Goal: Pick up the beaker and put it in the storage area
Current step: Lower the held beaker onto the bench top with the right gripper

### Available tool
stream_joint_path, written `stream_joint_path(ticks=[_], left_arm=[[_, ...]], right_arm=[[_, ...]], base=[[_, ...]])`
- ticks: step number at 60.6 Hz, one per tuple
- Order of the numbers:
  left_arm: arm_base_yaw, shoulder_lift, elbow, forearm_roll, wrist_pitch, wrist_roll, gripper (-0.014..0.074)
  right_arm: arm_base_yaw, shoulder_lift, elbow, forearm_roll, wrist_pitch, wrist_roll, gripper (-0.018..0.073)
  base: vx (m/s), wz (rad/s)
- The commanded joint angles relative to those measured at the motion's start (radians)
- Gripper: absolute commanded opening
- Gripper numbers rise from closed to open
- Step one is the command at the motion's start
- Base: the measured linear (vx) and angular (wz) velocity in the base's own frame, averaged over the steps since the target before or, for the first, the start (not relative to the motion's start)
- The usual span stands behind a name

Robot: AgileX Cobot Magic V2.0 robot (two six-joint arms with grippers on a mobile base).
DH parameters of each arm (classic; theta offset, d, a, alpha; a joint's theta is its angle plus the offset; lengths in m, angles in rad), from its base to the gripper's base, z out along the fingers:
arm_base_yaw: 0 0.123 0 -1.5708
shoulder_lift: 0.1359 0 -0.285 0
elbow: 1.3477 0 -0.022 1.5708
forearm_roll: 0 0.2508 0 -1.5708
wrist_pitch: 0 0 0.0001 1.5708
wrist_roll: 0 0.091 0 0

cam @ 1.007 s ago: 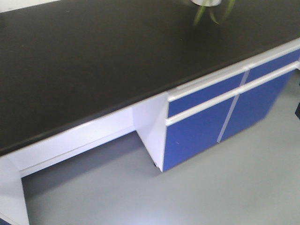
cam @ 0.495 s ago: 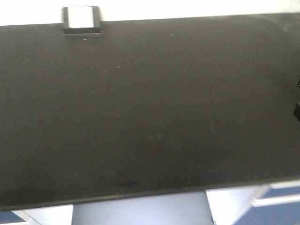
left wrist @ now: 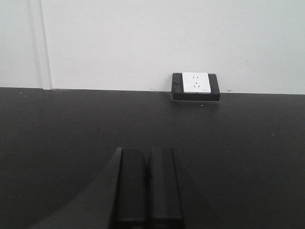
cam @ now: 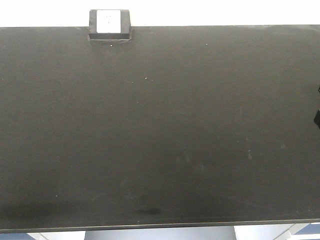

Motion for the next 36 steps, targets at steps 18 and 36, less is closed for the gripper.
stream_joint_path(ticks=[18,36], left_arm=[[-0.006,-0.018,0.022,-0.006,-0.085,-0.006,-0.0008],[-0.006,-0.018,0.022,-0.006,-0.085,-0.006,-0.0008]], right_arm=[[-0.004,0.001,-0.029,-0.017,-0.08,-0.006,-0.0003],[-0.004,0.007,-0.029,-0.017,-0.188,-0.006,-0.0003]], base=[[0.0,0.0],[0.0,0.0]])
